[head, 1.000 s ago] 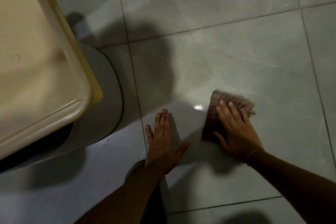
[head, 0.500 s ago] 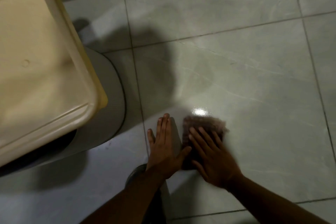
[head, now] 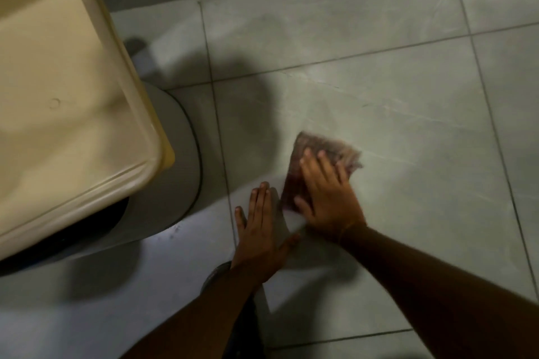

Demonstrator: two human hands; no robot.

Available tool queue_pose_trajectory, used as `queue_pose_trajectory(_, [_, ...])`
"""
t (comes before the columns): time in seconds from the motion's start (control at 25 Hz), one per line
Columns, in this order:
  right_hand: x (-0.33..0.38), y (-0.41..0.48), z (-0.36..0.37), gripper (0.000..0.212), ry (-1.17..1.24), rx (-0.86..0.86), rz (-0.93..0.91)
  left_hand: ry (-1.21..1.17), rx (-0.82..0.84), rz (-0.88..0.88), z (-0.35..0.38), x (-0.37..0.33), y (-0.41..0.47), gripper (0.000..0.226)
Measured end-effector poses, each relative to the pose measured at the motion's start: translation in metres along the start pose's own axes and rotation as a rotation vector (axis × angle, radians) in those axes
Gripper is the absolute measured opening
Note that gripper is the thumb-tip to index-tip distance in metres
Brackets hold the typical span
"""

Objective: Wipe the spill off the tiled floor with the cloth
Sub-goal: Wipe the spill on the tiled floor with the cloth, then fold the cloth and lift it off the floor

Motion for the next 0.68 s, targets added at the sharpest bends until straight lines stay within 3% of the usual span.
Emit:
queue_pose_trajectory(0.12, [0.031, -0.096, 0.026, 0.083, 0.009, 0.12, -0.212, -0.037, 0.024, -0.038, -0.003, -0.006, -0.003, 0.109])
queue_pose_trajectory(0.2, [0.02, -0.132, 0.022, 0.081, 0.021, 0.131, -0.145, -0.108, 0.002, -0.103, -0.012, -0.016, -0.008, 0.104])
queue_pose_trajectory(0.28, [0.002, -0.147, 0.002, 0.08, 0.083, 0.044, 0.12, -0.166, -0.071, -0.158, -0.024, -0.035, -0.018, 0.092])
queue_pose_trajectory(0.36, [-0.011, -0.157, -0.015, 0.081, 0.286, -0.071, 0.508, -0.268, -0.079, -0.222, -0.023, -0.06, -0.028, 0.077])
queue_pose_trajectory(0.44, [-0.006, -0.16, -0.016, 0.087, 0.617, -0.148, 0.843, -0.399, -0.006, -0.34, -0.012, -0.075, -0.038, 0.066])
queue_pose_trajectory(0.56, [0.001, -0.148, -0.012, 0.09, 1.018, -0.177, 1.163, -0.586, 0.14, -0.487, -0.008, -0.078, -0.028, 0.045])
queue_pose_trajectory(0.64, [-0.001, -0.144, -0.013, 0.071, 1.188, -0.15, 1.311, -0.629, 0.272, -0.496, -0.02, -0.084, -0.016, 0.041])
queue_pose_trajectory(0.68, [-0.002, -0.141, -0.019, 0.051, 1.251, -0.14, 1.348, -0.644, 0.312, -0.481, -0.031, -0.089, -0.009, 0.038])
Point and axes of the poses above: each hand's wrist, its own y-axis towards the middle knuckle, its own z-axis out of the palm, x = y × z, the point moved 10 cm from there along y, towards the middle knuckle, and after that the axes turned 5 degrees about y, right-handed, at the moved point
